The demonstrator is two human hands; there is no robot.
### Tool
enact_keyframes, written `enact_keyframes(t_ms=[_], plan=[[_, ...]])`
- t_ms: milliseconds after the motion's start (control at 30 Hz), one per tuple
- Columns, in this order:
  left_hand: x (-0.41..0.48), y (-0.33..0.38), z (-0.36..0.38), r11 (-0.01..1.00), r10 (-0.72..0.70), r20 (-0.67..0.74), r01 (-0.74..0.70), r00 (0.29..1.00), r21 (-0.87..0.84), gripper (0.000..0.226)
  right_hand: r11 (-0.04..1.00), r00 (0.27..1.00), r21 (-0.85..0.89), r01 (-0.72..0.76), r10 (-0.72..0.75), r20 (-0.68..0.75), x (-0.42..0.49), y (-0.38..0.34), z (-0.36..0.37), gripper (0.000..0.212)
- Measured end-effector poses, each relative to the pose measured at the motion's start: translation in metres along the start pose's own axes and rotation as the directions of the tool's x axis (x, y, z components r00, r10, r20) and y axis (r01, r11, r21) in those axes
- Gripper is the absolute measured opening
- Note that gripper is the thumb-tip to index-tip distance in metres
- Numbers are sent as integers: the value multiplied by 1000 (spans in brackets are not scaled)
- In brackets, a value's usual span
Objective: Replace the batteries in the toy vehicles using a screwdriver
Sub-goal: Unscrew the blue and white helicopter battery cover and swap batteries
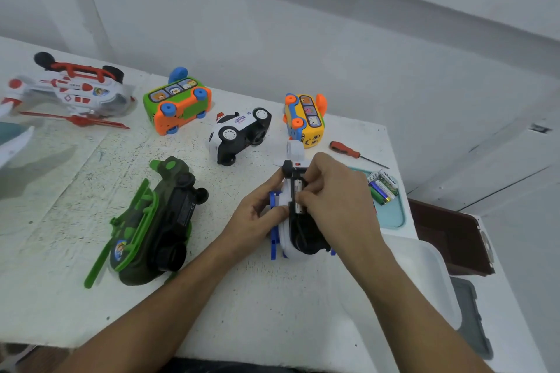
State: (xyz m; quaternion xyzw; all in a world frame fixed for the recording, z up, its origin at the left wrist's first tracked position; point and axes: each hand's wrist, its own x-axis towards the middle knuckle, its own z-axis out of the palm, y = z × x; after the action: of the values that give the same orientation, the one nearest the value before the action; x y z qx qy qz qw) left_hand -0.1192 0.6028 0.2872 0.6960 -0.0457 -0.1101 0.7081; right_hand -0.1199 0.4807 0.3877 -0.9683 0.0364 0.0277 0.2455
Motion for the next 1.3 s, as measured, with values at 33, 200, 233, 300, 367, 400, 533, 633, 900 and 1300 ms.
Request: enact_keyframes(t_ms=[33,200,233,300,367,400,533,633,900,1300], plan=[[0,-1,0,1000,4,1,-4,1000,0,62,997,1000,77,-11,12,-14,-1,3,-1,16],[1,0,0,1000,19,0,-19,1000,-16,62,742,994,661,-112,83,75,16,28,-25,21],[1,0,0,1000,20,7,-20,1000,-24,61,672,990,727,-139,110,87,26,38,-29,20],[0,1,0,999,22,15,-21,1000,-38,61,669,981,724,-166,185,54,47,61,-32,16],[-1,2,0,998,30,17,-29,999,-51,61,850,978,496,-178,207,-3,69,83,-28,13],[-1,3,0,998,34,19,-32,999,-60,60,927,982,333,-174,188,-11,77,91,-24,12],[-2,2,0,994,63,15,-62,998,-88,57,993,993,-27,-111,112,29,95,101,-6,16],[-2,2,0,993,68,12,-67,998,-102,55,991,995,-103,-90,95,43,104,101,1,24],[-5,6,1,994,42,9,-41,999,-105,54,981,993,-182,-61,77,86,115,99,7,21],[-4,6,0,996,16,7,-15,1000,-85,54,991,982,-120,56,-32,188,116,95,7,12]])
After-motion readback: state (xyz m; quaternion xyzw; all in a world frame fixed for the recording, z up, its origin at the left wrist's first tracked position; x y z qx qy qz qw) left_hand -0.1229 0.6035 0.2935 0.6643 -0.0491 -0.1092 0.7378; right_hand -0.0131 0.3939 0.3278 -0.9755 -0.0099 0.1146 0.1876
